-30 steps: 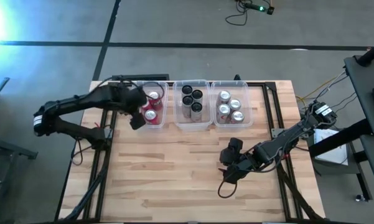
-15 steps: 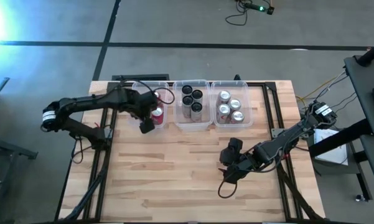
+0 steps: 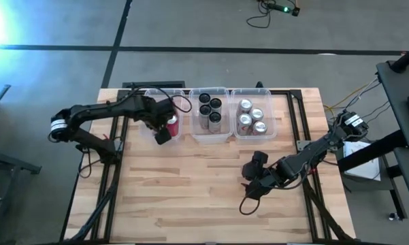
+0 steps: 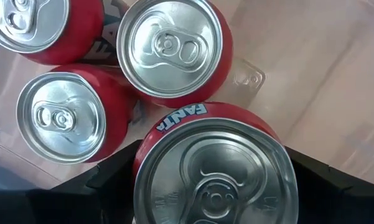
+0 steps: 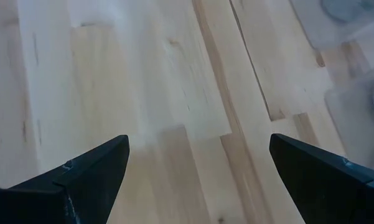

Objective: Sort soda cans
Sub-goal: Put the red soda can into the left transparent bin

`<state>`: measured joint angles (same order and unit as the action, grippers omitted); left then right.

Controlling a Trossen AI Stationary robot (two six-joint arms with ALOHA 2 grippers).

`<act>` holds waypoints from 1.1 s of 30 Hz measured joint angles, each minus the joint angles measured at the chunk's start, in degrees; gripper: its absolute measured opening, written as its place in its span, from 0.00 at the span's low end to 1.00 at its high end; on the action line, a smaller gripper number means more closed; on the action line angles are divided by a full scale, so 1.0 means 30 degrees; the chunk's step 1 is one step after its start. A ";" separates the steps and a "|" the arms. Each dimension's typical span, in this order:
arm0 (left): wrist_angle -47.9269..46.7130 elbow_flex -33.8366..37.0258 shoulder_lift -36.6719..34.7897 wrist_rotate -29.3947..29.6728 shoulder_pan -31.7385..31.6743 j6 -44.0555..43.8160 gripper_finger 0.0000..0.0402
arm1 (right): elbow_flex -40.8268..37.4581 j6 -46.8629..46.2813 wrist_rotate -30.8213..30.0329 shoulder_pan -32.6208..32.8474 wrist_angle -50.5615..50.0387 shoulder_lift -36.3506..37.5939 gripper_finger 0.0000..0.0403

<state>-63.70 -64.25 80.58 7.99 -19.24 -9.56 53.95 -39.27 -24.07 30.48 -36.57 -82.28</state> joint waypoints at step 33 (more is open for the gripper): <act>-0.0949 -0.1181 -0.0576 0.1646 -0.0877 -0.2696 0.84 | -0.0005 0.0597 0.0165 0.0299 0.1908 0.0000 0.95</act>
<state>-66.55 -67.79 78.85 12.93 -21.87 -17.65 53.93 -37.48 -23.57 31.38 -30.85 -82.28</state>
